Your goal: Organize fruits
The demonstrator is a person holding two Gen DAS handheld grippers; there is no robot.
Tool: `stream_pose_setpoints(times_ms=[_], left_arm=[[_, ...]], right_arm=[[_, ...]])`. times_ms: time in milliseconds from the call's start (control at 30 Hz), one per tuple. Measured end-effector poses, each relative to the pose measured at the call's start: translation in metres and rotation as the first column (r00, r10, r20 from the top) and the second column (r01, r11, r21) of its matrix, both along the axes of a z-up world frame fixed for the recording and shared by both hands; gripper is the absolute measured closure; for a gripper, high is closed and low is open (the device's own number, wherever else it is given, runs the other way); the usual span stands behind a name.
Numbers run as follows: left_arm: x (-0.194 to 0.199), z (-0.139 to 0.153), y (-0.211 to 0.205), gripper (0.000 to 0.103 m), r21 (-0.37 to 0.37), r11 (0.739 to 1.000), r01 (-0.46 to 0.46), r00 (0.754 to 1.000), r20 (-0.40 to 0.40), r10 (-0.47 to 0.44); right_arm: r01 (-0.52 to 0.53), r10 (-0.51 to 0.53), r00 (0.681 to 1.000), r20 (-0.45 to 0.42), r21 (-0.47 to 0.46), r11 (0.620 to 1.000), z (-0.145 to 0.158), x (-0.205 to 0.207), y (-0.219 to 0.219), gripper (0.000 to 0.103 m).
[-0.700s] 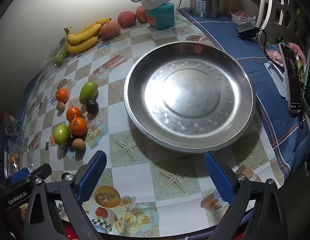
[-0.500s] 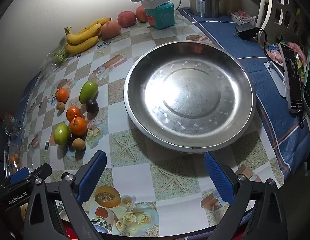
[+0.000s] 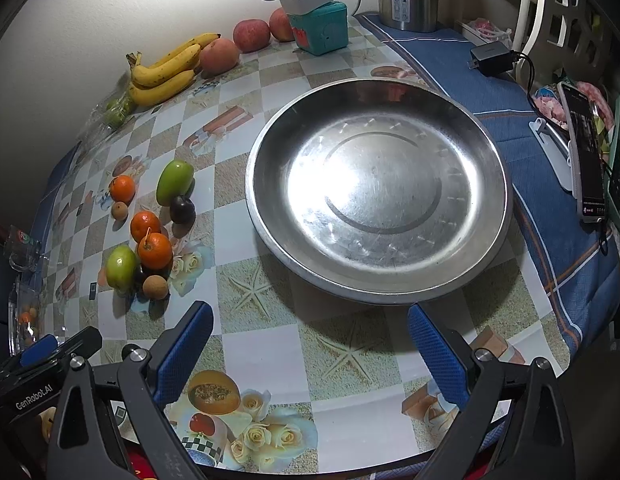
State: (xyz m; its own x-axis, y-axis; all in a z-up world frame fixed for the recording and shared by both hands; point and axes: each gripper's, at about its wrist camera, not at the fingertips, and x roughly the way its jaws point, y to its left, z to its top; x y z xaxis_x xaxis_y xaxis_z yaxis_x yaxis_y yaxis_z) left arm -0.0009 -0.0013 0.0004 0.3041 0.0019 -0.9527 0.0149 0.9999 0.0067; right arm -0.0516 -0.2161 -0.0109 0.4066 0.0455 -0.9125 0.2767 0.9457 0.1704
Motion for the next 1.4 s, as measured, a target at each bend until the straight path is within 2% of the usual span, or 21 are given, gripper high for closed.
stream_pose_setpoints(times_ms=[1067,1167,1233,1400], left_arm=[[0.000,0.000,0.002,0.000,0.001,1.000,0.000,1.000,-0.003,0.000],[-0.002,-0.002,0.005,0.000,-0.015,1.000,-0.006,1.000,-0.006,0.006],[-0.003,-0.003,0.012,0.000,-0.049,0.999,0.002,1.000,0.012,-0.002],[-0.005,0.017,0.021,0.000,0.019,0.999,0.044,0.991,0.125,-0.046]], right_arm=[[0.001,-0.001,1.000,-0.005,0.002,1.000,-0.001,0.001,0.000,0.005],[-0.004,0.003,1.000,0.003,0.008,1.000,-0.001,0.000,0.001,0.005],[-0.016,0.016,1.000,0.026,0.021,1.000,0.001,-0.002,0.002,0.005],[-0.065,0.062,0.995,0.084,0.043,0.997,0.010,-0.001,0.011,0.005]])
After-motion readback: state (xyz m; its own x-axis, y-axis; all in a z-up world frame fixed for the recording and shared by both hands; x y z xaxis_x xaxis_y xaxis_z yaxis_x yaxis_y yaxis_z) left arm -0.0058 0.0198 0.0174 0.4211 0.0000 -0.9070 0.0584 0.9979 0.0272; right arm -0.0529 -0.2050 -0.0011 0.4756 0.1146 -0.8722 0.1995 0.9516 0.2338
